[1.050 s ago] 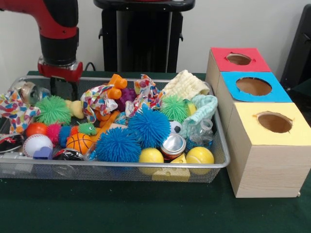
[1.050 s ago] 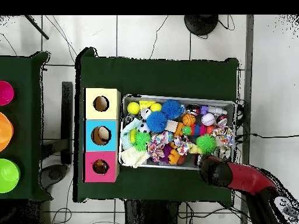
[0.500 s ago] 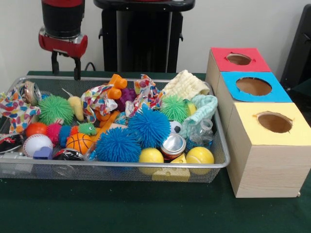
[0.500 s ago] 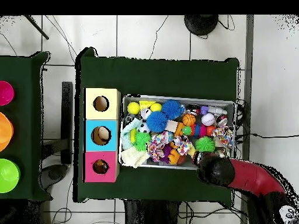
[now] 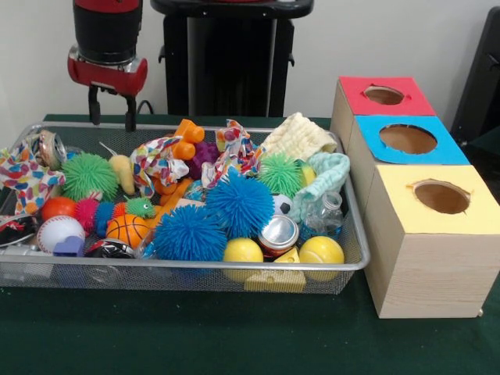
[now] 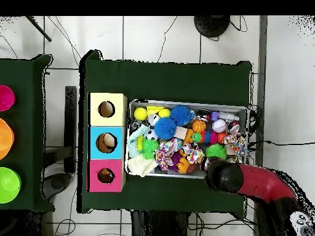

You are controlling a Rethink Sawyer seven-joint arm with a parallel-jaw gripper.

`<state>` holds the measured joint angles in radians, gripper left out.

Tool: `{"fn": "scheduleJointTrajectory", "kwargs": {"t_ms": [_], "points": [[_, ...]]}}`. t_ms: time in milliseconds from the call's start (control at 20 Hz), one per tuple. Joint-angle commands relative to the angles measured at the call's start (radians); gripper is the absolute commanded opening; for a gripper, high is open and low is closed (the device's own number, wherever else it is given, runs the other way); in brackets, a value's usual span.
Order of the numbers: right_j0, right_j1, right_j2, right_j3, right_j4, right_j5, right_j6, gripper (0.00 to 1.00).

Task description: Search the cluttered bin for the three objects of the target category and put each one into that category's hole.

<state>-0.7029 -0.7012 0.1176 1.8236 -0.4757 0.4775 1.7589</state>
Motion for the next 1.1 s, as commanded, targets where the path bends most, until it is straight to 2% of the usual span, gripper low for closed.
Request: {"fn": "scheduleJointTrajectory", "kwargs": {"t_ms": [50,200,550,850,1100], "points": [[-0.007,0.103,0.098,-0.065,-0.006,-0.003,-0.017,1.00],[-0.028,0.124,0.133,-0.071,-0.025,0.000,-0.076,1.00],[-0.038,0.148,0.125,-0.068,-0.042,-0.034,-0.054,1.00],[-0.042,0.202,0.120,-0.117,-0.064,-0.057,-0.054,1.00],[-0.045,0.215,0.130,-0.140,-0.069,-0.048,-0.064,1.00]]}}
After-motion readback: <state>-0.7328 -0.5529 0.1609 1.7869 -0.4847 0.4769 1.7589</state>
